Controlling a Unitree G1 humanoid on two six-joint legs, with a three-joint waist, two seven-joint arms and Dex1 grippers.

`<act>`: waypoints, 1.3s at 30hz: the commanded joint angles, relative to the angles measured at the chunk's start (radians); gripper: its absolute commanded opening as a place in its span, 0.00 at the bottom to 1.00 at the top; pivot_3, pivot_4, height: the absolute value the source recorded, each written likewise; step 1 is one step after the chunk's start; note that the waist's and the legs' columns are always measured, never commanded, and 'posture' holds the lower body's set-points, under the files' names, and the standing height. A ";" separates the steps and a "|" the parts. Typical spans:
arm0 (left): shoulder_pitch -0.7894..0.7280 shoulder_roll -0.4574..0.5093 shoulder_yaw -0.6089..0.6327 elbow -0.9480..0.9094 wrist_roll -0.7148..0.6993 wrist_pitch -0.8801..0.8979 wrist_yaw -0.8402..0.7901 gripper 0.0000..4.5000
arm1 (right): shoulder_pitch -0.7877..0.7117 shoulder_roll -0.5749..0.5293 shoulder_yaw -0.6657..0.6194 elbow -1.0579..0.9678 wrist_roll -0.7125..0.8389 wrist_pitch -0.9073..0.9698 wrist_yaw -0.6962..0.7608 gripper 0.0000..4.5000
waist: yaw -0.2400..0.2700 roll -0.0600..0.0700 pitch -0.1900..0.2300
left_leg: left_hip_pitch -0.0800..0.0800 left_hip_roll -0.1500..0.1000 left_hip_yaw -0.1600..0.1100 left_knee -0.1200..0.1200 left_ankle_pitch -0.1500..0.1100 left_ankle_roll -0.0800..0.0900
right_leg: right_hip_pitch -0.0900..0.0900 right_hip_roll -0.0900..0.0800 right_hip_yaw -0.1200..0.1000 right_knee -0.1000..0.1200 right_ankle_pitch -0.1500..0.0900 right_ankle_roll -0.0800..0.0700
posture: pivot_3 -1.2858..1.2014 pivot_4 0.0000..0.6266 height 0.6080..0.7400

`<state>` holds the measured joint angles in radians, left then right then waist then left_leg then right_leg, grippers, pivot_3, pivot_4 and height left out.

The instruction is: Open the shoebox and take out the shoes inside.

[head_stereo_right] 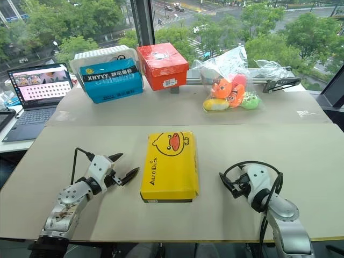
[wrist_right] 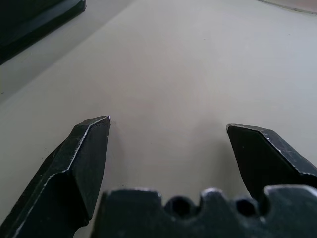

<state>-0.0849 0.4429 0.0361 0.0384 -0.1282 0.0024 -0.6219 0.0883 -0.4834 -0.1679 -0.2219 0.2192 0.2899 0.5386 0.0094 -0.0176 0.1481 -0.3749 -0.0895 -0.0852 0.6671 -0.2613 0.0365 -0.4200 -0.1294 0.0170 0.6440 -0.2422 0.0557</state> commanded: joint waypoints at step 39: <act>-0.388 0.551 0.088 -0.315 -0.502 0.616 -0.561 1.00 | -0.315 -0.473 -0.040 -0.296 0.247 0.462 0.317 0.97 | -0.020 -0.005 0.005 | -0.007 0.000 0.000 0.003 -0.001 0.002 | -0.004 0.000 -0.001 -0.002 0.001 0.000 | 0.52 0.24 1.00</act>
<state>-0.4503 0.9727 0.1143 -0.2338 -0.5898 0.5725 -1.1613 -0.2157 -0.9391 -0.1729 -0.4938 0.4510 0.7314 0.8472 -0.0110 -0.0227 0.1534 -0.3809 -0.0892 -0.0850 0.6698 -0.2622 0.0382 -0.4232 -0.1290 0.0160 0.6424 -0.2414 0.0558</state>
